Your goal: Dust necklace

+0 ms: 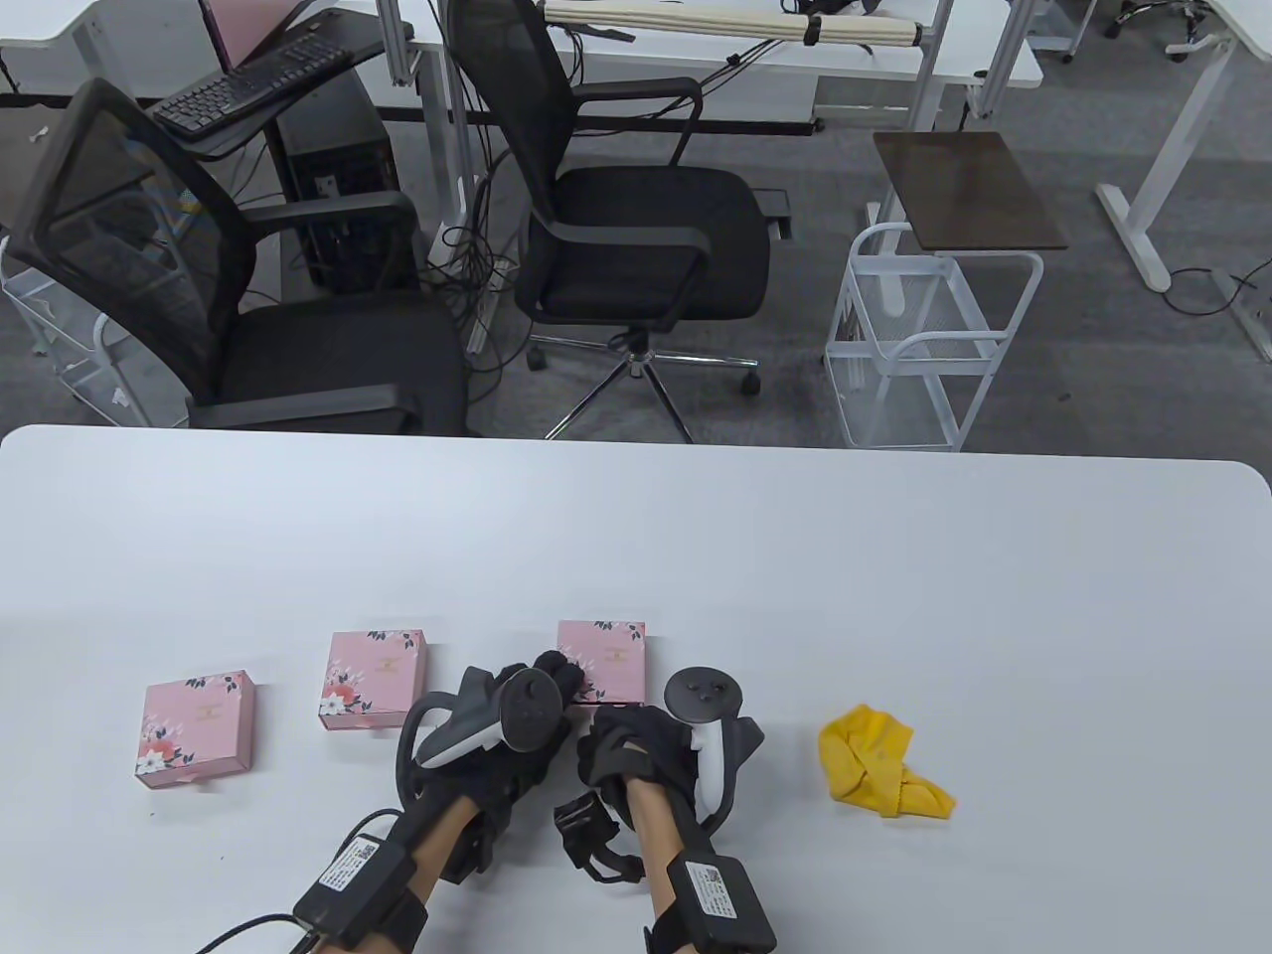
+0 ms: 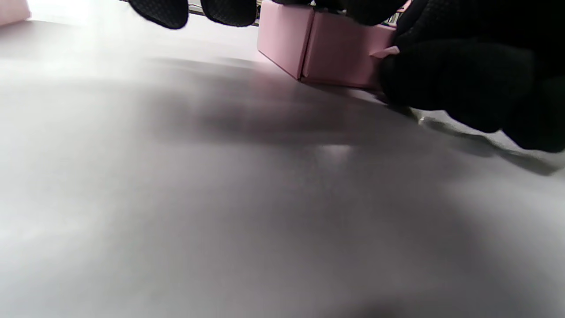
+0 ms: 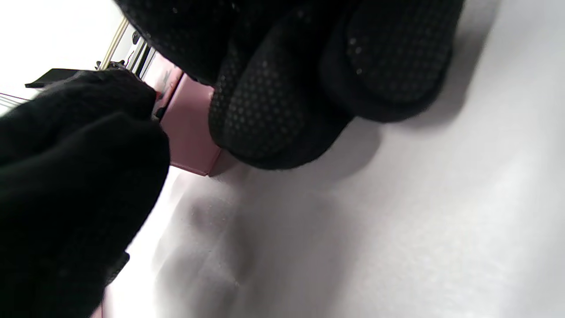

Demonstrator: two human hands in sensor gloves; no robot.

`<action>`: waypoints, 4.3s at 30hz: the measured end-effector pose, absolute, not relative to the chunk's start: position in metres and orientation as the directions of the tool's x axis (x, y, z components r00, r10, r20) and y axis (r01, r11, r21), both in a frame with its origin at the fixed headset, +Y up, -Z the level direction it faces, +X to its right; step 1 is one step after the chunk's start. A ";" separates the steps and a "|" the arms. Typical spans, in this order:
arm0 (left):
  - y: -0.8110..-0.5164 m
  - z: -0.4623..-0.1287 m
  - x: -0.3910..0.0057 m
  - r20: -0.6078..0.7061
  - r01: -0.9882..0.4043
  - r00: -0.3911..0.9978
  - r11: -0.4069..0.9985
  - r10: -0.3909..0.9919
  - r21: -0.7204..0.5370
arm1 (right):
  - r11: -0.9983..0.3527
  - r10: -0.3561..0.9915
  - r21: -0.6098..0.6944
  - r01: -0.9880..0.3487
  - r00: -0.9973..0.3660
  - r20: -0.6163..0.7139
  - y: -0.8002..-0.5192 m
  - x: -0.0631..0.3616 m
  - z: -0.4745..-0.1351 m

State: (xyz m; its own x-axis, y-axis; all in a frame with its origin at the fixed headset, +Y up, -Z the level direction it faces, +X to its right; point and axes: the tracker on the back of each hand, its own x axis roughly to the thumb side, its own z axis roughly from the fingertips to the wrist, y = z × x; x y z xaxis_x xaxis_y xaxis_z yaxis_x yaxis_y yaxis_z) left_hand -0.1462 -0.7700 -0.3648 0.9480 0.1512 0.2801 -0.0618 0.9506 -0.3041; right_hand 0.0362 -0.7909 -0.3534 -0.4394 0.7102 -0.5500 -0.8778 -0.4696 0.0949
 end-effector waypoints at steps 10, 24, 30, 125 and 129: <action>-0.770 -0.366 -0.146 0.272 -0.071 0.949 0.947 0.161 -0.313 | -0.490 0.697 0.129 -0.862 -0.476 -0.536 -0.789 0.037 -0.332; -0.769 -0.366 -0.145 0.270 -0.063 0.951 0.946 0.153 -0.317 | -0.473 0.692 0.178 -0.863 -0.489 -0.530 -0.789 0.043 -0.299; -0.769 -0.366 -0.145 0.267 -0.070 0.950 0.945 0.161 -0.320 | -0.461 0.686 0.185 -0.868 -0.481 -0.546 -0.792 0.046 -0.284; -0.721 -0.294 -0.203 0.296 -0.385 0.873 0.920 0.388 -0.073 | -0.846 0.490 -0.040 -0.532 -0.803 0.340 -0.638 0.021 -0.312; -0.709 -0.295 -0.202 0.313 -0.507 0.809 0.860 0.497 -0.057 | -0.805 0.541 -0.028 -0.593 -0.752 0.378 -0.629 0.022 -0.305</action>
State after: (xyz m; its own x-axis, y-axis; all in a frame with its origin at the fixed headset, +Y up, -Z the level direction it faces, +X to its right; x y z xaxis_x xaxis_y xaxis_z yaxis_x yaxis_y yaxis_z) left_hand -0.2024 -0.7094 -0.2947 0.8092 0.4973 0.3128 -0.5068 0.8602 -0.0566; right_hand 0.0225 -0.6285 -0.3054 -0.7517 0.5407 0.3775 -0.5931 -0.8046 -0.0284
